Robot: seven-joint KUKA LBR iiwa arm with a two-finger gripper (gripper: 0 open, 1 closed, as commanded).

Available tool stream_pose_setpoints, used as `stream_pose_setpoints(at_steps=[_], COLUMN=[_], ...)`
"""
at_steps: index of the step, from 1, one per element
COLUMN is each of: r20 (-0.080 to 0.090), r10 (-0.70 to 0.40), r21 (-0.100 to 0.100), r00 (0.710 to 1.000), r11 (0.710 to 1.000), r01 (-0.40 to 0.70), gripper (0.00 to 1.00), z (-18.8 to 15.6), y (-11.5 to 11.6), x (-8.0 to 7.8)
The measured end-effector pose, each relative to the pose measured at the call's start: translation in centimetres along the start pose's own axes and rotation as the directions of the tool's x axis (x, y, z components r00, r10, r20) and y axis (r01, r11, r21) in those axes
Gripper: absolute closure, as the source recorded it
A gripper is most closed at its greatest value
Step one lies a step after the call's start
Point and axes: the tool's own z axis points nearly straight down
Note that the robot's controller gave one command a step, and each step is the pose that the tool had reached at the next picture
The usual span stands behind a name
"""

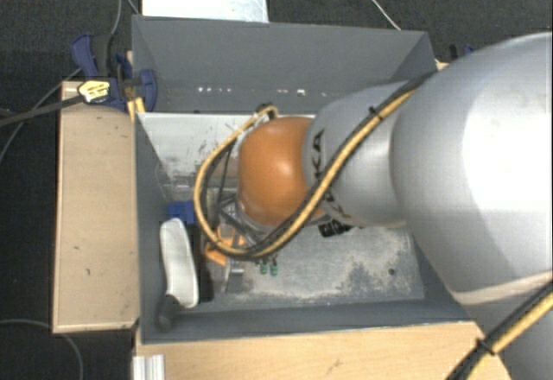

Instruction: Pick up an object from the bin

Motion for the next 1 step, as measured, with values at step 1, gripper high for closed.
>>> stream_pose_setpoints(at_steps=[1], r20=[-0.001], r10=[0.094], r21=[0.006], r00=[0.996], r11=[0.996], r01=[-0.094], gripper=[0.0], z=[-0.22], y=[-0.03], x=[-7.32])
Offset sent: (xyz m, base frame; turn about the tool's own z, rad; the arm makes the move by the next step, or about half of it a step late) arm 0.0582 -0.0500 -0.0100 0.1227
